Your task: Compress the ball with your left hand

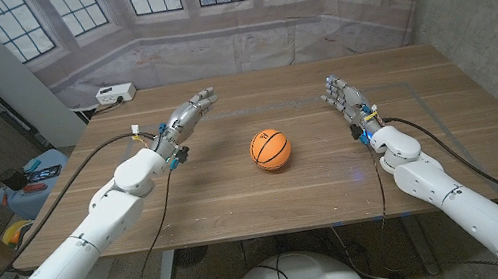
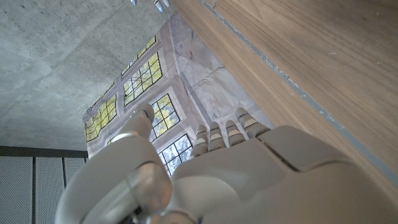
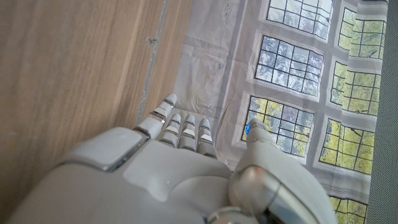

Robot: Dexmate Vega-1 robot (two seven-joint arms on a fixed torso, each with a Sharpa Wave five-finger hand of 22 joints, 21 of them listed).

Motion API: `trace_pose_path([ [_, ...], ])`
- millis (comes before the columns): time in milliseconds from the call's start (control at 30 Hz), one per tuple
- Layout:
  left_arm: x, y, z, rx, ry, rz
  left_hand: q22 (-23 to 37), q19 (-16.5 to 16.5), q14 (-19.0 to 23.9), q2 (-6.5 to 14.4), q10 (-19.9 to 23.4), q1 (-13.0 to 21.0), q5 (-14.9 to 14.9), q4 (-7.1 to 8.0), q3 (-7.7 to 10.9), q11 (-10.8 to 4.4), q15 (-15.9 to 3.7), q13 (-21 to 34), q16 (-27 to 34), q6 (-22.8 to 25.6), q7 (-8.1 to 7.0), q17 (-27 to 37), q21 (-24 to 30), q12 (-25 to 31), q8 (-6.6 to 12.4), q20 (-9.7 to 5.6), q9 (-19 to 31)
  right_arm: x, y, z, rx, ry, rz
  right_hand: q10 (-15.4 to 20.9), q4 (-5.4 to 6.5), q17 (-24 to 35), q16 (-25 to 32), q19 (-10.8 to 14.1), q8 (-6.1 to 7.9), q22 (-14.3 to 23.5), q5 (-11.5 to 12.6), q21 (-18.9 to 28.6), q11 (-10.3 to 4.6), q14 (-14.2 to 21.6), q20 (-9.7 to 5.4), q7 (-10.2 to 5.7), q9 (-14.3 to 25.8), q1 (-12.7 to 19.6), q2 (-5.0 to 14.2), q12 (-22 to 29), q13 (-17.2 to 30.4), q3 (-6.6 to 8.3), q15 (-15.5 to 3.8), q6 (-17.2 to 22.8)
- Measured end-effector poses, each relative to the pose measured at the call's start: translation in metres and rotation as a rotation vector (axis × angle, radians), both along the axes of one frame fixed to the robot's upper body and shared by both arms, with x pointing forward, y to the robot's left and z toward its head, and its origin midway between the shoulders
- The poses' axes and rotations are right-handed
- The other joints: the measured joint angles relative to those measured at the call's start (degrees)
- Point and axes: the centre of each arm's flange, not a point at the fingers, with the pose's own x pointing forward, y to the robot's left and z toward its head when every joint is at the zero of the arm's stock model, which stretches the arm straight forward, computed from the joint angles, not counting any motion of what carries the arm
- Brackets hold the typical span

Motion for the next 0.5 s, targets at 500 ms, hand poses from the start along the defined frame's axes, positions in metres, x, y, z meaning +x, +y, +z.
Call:
trace_pose_path([
  [500,-0.008,-0.01,0.009,0.147,-0.008,-0.032,0.0,-0.7,-2.1,-1.3,-2.6,1.3,0.0,-0.75,-0.47,1.93,1.42,0.0,-0.2,-2.2,1.34,0.0,-2.3,-0.4,-0.49,0.69,0.0,-0.002,-0.002,0.004,-0.004,-0.018,0.007,0.0,-0.24,0.0,0.0,0.0,0.0,0.0,0.0,0.0,0.0,0.0,-0.01,0.37,0.0,0.0,0.0,0.2,0.0,0.24,0.0,0.4],
])
